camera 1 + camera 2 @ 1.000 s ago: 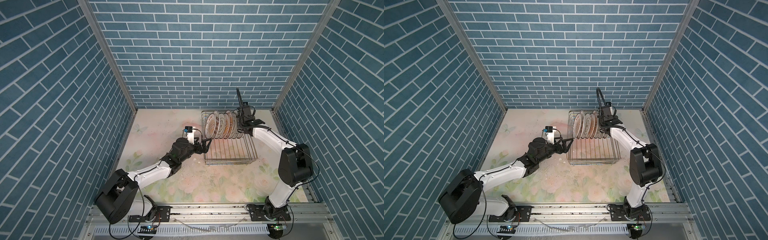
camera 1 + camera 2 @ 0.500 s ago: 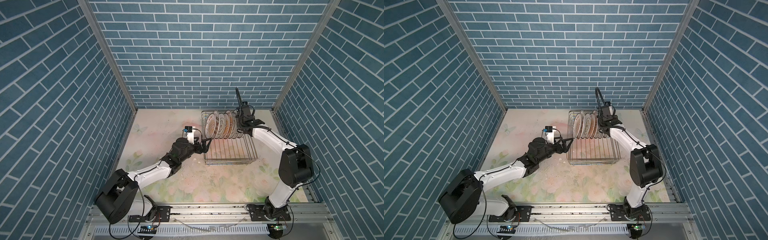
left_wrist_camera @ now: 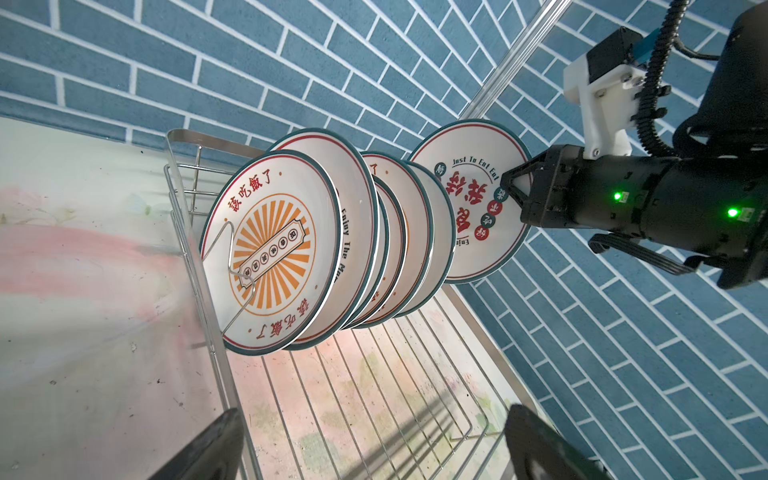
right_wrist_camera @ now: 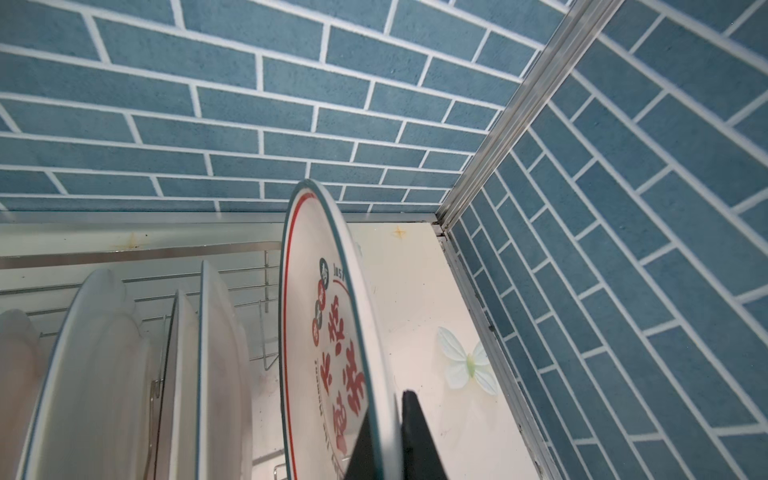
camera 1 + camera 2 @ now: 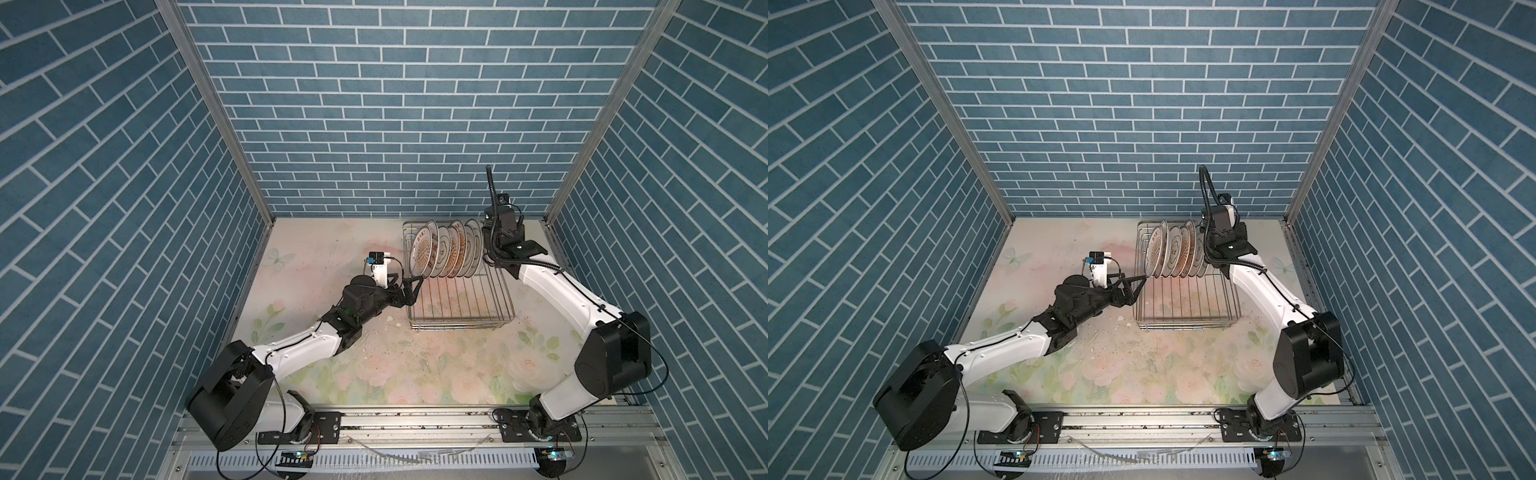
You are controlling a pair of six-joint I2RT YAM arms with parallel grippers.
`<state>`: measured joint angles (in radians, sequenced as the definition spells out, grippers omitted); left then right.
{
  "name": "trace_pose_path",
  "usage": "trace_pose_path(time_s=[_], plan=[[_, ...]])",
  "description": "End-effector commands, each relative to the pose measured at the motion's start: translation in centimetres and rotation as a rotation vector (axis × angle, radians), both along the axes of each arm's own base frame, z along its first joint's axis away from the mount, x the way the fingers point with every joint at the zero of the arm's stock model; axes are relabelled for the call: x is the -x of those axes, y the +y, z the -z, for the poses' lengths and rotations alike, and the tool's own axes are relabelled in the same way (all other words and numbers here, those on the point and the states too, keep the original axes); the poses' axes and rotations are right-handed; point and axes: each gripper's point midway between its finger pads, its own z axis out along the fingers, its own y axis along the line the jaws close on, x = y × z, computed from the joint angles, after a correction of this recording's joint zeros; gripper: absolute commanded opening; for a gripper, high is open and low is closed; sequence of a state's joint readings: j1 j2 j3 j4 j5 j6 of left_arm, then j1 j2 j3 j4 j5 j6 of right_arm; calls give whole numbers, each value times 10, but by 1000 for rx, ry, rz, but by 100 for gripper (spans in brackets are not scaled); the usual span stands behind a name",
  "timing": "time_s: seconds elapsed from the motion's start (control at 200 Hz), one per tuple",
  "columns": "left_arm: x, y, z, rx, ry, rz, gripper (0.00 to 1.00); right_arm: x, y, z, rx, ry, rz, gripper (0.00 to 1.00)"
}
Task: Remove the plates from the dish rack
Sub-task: 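Close the right gripper on the plate rim and lift it out of the rack, then swing the held plate toward the left gripper, holding it upright above the rack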
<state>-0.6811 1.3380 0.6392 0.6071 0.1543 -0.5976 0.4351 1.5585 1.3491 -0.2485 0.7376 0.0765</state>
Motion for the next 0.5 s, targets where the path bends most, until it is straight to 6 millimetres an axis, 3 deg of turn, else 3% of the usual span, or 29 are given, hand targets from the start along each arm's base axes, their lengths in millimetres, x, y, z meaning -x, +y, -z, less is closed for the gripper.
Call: trace_pose_path(time_s=[0.0,0.49], plan=[[5,1,-7,14,-12,6,100,14,-9,-39,7,-122,37,0],[15,10,-23,34,-39,-1,100,75,-18,-99,-67,-323,1,0]])
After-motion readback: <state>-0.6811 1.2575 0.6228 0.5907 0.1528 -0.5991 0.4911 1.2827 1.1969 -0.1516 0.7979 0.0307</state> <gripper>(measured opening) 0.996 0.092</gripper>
